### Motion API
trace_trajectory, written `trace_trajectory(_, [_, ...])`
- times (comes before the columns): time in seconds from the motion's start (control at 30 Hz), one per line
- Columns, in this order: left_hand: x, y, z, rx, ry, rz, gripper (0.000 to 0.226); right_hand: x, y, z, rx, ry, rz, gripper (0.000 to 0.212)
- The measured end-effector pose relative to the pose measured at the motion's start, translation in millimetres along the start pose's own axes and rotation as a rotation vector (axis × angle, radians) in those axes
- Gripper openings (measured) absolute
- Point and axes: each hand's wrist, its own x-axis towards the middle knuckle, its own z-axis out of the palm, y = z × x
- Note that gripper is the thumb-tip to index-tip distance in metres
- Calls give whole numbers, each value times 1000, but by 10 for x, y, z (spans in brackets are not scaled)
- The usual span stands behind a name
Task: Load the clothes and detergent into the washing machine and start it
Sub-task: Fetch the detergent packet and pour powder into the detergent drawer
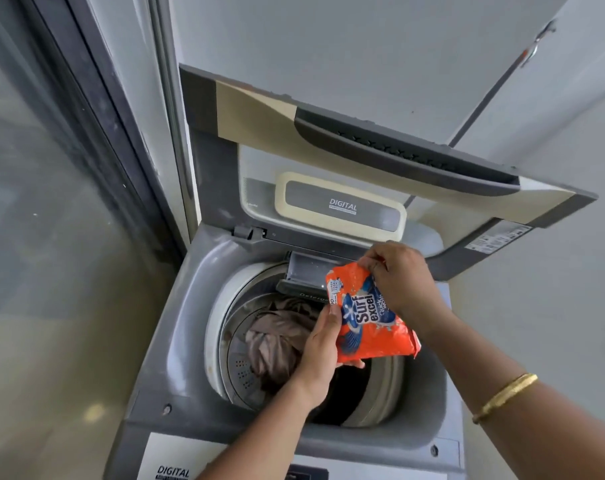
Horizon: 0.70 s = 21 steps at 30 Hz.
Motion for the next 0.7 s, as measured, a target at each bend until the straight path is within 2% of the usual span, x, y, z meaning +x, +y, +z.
trace_trajectory(0.37, [97,-103,-5,-135,-105,-84,77,222,-175,17,-50,-94,13,24])
trace_trajectory(0.7, [191,-138,-107,-116,-86,-66,81,225,-198,35,-31,-77,13,23])
